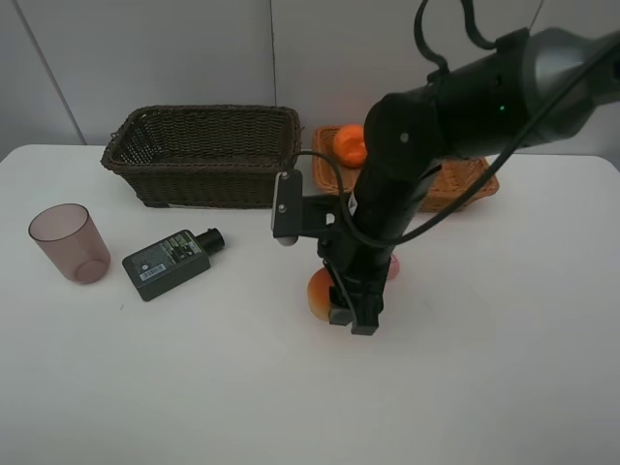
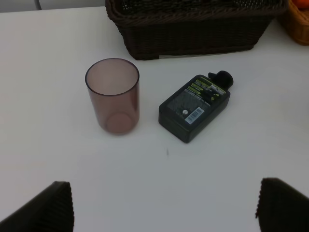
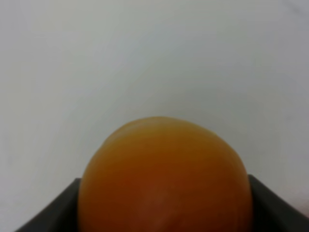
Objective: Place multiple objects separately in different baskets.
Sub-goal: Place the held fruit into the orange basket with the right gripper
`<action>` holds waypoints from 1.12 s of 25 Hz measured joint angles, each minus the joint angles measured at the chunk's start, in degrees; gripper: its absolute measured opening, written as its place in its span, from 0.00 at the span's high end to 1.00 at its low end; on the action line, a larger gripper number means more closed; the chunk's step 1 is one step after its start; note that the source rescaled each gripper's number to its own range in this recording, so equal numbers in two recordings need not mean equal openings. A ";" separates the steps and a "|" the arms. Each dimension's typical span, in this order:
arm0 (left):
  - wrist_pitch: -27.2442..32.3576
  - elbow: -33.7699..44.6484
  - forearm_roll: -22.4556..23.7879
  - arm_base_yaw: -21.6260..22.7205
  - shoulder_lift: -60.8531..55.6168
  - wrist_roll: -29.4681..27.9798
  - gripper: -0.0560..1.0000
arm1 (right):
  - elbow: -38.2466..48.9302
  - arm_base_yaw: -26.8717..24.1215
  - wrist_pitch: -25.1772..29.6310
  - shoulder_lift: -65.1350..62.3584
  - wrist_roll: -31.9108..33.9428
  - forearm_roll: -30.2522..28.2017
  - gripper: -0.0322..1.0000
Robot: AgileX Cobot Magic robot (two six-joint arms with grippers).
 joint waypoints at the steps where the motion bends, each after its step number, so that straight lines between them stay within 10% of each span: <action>1: 0.00 0.00 0.00 0.00 0.00 0.00 0.02 | -1.93 -0.44 0.80 0.00 4.54 -0.42 0.73; 13: 0.00 0.00 0.00 0.00 0.00 0.00 0.02 | -15.87 -11.56 6.35 0.12 41.46 -2.64 0.73; 28: 0.00 0.00 0.00 0.00 0.00 0.00 0.02 | -25.10 -27.21 4.70 7.31 59.39 -11.59 0.73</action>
